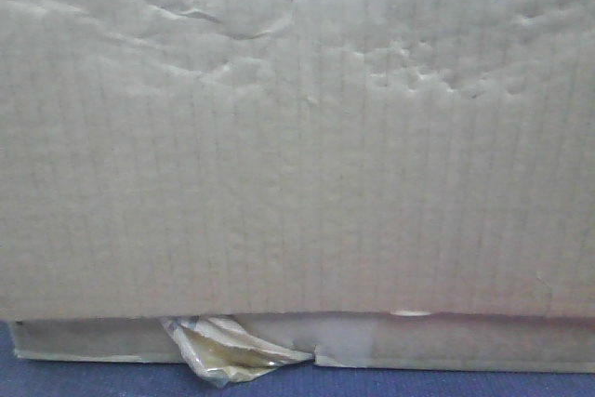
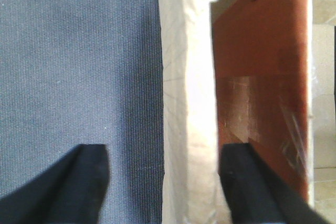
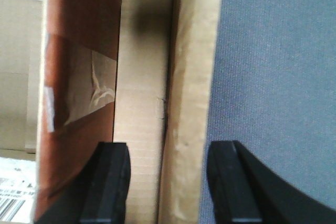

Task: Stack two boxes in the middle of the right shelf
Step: 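Lift the two stacked boxes off the table with both grippers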

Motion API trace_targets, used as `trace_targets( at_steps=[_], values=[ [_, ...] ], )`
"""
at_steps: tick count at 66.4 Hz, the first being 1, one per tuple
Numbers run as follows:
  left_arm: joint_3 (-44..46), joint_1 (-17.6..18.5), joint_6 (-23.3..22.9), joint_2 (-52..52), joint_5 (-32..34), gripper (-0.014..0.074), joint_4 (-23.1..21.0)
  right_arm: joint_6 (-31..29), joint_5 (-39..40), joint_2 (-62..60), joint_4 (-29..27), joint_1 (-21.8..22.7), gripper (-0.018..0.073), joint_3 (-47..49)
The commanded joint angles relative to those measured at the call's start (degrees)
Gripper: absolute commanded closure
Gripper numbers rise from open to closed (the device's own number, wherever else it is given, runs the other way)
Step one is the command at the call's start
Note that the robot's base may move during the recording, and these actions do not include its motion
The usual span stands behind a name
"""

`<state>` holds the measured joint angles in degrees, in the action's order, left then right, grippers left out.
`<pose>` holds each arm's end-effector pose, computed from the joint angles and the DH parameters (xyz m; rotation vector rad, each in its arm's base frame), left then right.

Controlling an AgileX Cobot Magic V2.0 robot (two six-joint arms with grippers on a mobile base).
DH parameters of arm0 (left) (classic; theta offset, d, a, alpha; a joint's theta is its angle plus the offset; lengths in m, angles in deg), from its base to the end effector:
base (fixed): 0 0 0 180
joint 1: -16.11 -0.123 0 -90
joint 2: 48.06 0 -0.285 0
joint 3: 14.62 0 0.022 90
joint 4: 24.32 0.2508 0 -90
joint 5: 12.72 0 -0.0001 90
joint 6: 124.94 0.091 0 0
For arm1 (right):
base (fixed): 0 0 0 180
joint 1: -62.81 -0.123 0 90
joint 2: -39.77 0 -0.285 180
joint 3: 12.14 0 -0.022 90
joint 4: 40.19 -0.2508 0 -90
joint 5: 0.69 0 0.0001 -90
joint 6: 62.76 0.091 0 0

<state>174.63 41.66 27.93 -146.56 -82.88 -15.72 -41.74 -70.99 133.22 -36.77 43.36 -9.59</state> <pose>0.2983 -0.1284 0.3459 -0.0031 2.7539 -0.0359 0.2822 0.0942 0.3395 0.0233 2.8122 0.0825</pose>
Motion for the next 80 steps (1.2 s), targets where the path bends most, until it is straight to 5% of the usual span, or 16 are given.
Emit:
trace_targets(
  at_steps=[1,11,24,43,60,80],
  values=[
    [-0.1,-0.2,-0.5,-0.4,0.2,0.0387,-0.3,-0.1,0.3,0.9,0.8,-0.1,0.0406,-0.1],
    [-0.1,0.7,-0.5,-0.9,0.2,0.0660,-0.6,1.3,0.3,1.9,1.4,-0.1,0.0724,-0.1],
    [-0.1,4.1,-8.0,0.4,0.2,0.0707,7.4,5.0,0.3,1.2,6.6,-0.7,0.0711,0.3],
    [2.9,4.4,-8.6,3.7,0.2,0.0707,9.8,7.1,4.9,-4.0,8.3,-1.8,0.0711,0.3],
    [9.5,4.4,-9.0,5.1,0.2,0.0707,17.7,8.1,12.2,-5.6,15.3,-1.9,0.0711,5.9],
    [17.7,4.4,-9.0,5.1,7.5,0.0707,25.1,8.1,21.4,-5.6,19.9,-1.9,0.0711,14.9]
  ],
)
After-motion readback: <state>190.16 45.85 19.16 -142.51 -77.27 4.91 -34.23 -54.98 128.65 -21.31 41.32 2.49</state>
